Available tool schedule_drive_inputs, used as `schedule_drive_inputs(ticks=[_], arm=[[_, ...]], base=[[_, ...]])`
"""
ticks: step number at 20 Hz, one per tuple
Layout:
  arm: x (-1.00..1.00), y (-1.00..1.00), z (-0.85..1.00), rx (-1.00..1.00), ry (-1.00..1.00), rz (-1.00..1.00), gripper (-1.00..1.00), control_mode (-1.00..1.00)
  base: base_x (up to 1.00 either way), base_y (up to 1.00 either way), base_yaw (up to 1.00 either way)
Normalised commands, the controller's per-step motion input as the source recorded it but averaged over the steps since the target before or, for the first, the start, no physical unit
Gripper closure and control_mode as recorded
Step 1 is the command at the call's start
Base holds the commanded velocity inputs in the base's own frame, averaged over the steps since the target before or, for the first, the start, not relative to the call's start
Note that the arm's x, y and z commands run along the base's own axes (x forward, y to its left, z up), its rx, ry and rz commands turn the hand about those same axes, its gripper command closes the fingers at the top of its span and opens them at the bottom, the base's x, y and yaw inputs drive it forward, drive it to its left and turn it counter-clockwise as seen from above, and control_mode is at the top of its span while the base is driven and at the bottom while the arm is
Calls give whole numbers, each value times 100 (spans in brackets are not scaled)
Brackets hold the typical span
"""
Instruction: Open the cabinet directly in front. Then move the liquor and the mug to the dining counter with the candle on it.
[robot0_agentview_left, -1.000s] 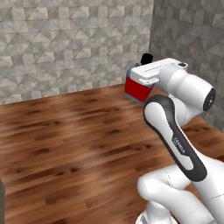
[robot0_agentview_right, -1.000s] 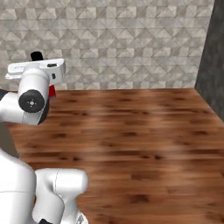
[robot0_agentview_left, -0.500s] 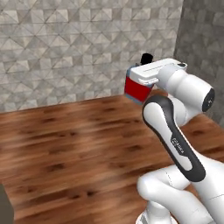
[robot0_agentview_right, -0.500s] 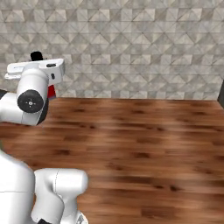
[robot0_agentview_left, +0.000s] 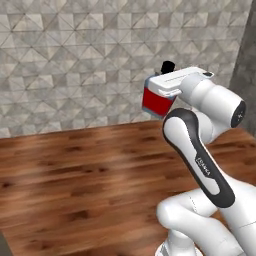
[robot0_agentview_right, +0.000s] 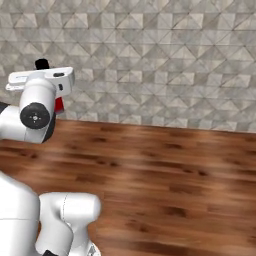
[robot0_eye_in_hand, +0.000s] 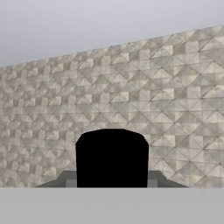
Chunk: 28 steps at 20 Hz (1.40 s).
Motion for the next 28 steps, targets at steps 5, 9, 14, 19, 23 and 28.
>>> schedule_drive_inputs(ticks=[5, 9, 14, 19, 23, 28], arm=[[0, 0, 0, 0, 0, 0, 100, 100], [0, 0, 0, 0, 0, 0, 100, 100], [0, 0, 0, 0, 0, 0, 100, 100], [0, 0, 0, 0, 0, 0, 100, 100], [0, 0, 0, 0, 0, 0, 100, 100], [0, 0, 0, 0, 0, 0, 100, 100]], base=[[100, 0, 35], [100, -2, 44], [100, -8, 55], [100, -11, 65], [100, -12, 68], [100, -13, 69]])
